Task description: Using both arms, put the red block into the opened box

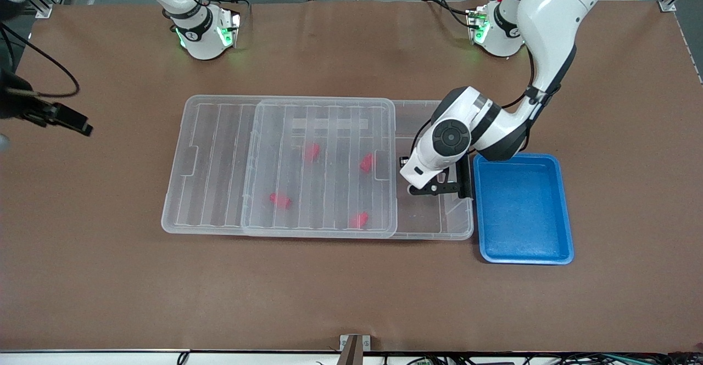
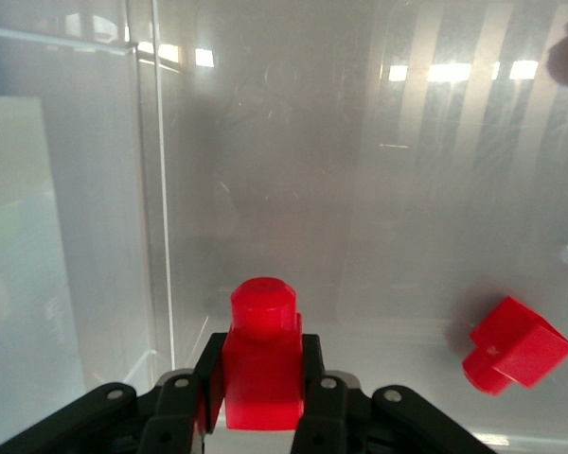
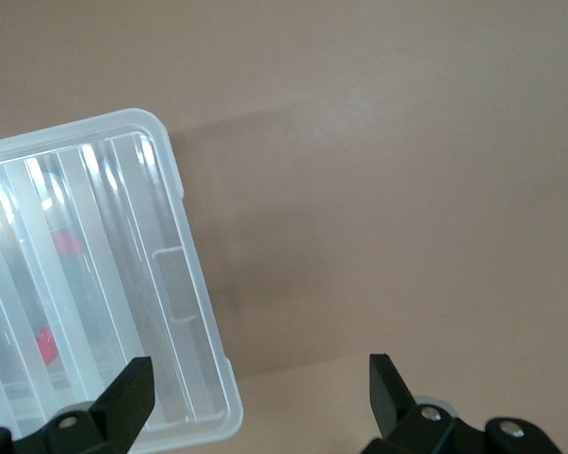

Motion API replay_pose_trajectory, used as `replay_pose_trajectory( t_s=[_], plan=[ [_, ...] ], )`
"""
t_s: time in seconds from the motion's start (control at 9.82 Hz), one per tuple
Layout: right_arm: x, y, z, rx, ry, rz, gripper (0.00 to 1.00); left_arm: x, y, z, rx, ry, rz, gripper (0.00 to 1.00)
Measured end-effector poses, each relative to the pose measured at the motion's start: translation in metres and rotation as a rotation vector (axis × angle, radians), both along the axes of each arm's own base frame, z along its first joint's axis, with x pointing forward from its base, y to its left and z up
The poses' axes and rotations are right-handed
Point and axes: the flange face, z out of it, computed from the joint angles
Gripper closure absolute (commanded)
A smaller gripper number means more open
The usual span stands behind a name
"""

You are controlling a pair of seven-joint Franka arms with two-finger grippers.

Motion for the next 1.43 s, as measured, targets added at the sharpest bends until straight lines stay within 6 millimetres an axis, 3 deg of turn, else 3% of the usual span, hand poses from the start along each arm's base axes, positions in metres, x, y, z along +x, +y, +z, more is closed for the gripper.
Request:
replay_pose_trajectory(
  t_s=[0.2,0.41,0.51,0.71,0.81,1.43],
  plan=[
    [-0.011,-0.019,0.015,0.003,-0.004,-0.035,0.00,-0.001,-0.001,-0.022,-0.002,0.007,-0.012,1.00],
    [-0.010,-0.022,0.013,0.003,0.000,-0.040,0.00,-0.002,-0.002,-0.040,-0.015,0.019,-0.010,0.95],
    [-0.009,-0.020,0.013,0.004,0.000,-0.037,0.00,-0.004,-0.003,-0.048,-0.017,0.028,-0.009,0.76],
    [-0.009,-0.019,0.020,0.003,-0.013,-0.037,0.00,-0.005,-0.003,-0.055,-0.018,0.037,-0.009,0.19],
    [-0.009,-0.022,0.022,0.003,-0.018,-0.040,0.00,-0.005,-0.003,-0.055,-0.019,0.037,-0.008,0.00],
    [-0.016,-0.024,0.044,0.005,-0.019,0.013,0.00,0.006,0.006,-0.036,-0.013,0.016,0.007,0.00]
  ],
)
